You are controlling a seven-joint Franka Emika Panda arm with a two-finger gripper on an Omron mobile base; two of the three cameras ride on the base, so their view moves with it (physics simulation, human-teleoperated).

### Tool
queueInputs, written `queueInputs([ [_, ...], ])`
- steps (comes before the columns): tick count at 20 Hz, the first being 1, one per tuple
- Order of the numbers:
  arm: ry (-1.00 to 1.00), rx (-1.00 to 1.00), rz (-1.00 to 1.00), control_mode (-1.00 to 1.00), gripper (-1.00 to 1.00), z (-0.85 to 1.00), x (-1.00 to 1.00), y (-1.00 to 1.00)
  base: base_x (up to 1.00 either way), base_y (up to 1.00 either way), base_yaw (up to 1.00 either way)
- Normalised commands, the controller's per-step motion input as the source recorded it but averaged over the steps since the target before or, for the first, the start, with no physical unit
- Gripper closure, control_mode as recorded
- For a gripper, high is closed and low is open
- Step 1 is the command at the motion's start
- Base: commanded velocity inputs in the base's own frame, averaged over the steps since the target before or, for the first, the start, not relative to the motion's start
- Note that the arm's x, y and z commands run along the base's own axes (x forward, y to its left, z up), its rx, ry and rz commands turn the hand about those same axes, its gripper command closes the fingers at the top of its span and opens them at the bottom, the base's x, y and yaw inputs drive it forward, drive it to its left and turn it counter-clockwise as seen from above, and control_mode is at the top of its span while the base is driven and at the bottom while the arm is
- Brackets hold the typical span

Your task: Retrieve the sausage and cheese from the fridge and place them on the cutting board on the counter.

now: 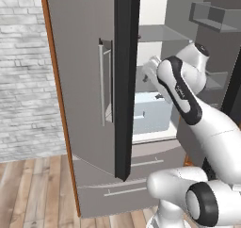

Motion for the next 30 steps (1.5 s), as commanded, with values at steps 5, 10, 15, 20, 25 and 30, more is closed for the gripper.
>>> queueInputs([
  [5,0.01,0.07,-0.06,-1.00,-1.00,-0.01,0.72,0.13,0.00,0.00,0.00],
  [10,0.00,0.01,-0.01,-1.00,-1.00,-0.04,0.57,0.30,0.00,0.00,0.00],
  [15,0.01,0.00,0.05,-1.00,-1.00,-0.05,0.19,0.63,0.00,0.00,0.00],
  [20,0.00,0.00,0.21,-1.00,-1.00,-0.01,-0.08,0.65,0.00,0.00,0.00],
  [25,0.00,-0.02,0.31,-1.00,-1.00,-0.04,-0.43,0.67,0.00,0.00,0.00],
  [30,-0.05,-0.13,0.28,-1.00,-1.00,-0.26,-0.60,0.79,0.00,0.00,0.00],
])
